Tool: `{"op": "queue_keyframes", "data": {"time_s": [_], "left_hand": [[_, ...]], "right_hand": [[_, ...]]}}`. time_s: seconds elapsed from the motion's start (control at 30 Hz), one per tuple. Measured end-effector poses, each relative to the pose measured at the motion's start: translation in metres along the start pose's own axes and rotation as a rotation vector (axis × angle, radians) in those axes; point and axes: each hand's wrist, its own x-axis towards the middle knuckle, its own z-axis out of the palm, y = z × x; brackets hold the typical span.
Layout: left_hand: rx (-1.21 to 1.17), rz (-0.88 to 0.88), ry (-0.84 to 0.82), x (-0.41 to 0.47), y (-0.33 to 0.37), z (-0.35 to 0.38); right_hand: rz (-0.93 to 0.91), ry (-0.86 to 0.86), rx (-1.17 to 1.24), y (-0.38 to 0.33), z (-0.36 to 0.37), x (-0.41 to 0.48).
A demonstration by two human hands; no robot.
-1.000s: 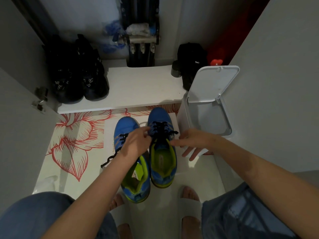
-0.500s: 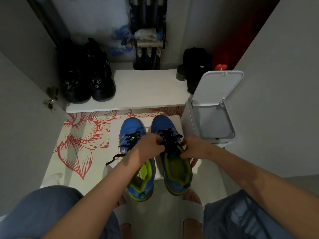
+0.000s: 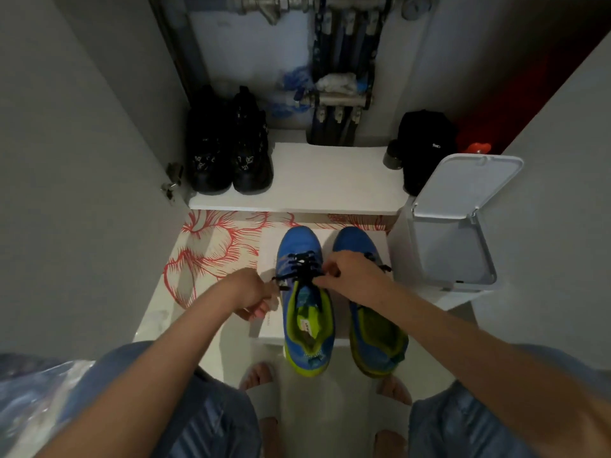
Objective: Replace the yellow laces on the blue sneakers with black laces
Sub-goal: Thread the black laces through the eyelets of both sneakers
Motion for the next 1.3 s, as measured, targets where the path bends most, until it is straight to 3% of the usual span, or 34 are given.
{"op": "queue_keyframes", "data": {"time_s": [0.13,0.27,0.37,0.43,0.5,0.67,0.87,1.3], "left_hand": [[0.011,0.095,0.035,0.013,0.002,0.015],[-0.162,0.162,0.059,0.016,0.005,0.018],[-0.442,0.200,0.105,0.019,0.005,0.013],[-0.752,0.280,0.048,0.017,0.010,0.007],[-0.912,0.373,0.045,0.014,0.019,0.000],[-0.863,0.565,0.140,0.008,0.038,-0.009],[-0.977,0.718,0.228,-0.003,0.061,-0.020],[-1.033,0.865,0.160,-0.004,0.072,-0.011]], "right_hand": [[-0.015,0.027,-0.077,-0.007,0.011,0.012],[0.094,0.095,0.347,-0.004,0.004,0.025],[0.128,0.114,0.626,-0.005,-0.008,0.030],[0.077,0.111,0.721,-0.012,-0.018,0.029],[0.016,0.110,0.788,-0.019,-0.028,0.030],[-0.091,0.189,0.739,-0.032,-0.044,0.034],[-0.069,0.282,0.775,-0.038,-0.041,0.032],[-0.161,0.424,0.854,-0.038,-0.034,0.034]]}}
